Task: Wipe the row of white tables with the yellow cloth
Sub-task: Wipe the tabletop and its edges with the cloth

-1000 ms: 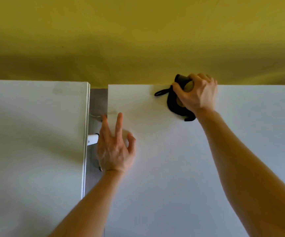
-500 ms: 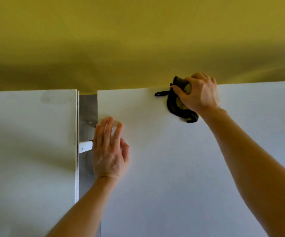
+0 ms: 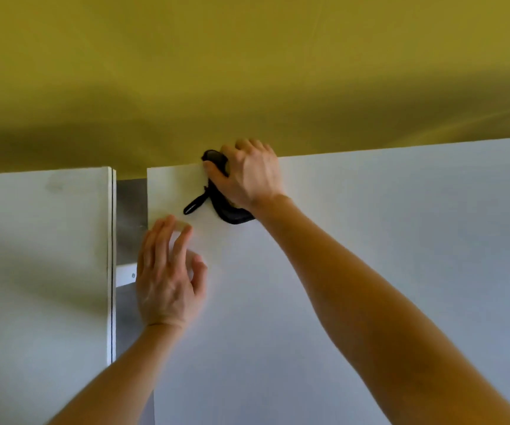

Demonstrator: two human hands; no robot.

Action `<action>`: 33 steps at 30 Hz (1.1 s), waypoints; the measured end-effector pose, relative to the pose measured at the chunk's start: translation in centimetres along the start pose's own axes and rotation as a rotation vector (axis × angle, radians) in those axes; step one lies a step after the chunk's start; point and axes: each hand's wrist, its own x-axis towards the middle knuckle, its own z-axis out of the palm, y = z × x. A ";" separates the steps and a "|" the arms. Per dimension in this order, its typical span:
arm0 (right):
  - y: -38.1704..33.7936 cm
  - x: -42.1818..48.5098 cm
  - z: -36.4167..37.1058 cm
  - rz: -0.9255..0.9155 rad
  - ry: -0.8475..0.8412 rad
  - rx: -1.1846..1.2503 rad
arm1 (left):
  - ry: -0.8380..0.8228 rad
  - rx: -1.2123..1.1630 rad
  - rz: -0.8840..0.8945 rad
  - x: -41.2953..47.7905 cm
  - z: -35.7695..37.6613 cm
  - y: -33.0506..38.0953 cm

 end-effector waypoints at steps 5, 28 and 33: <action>9.3 -2.6 -4.7 0.332 0.183 -0.122 | 0.014 -0.029 -0.004 0.2 0.2 0.1; -2.4 -0.5 0.8 0.185 0.142 -0.098 | 0.014 -0.010 0.009 0.2 -0.1 0.1; -9.7 1.4 3.6 -0.056 -0.020 0.014 | -0.006 0.035 -0.028 0.2 -0.2 0.3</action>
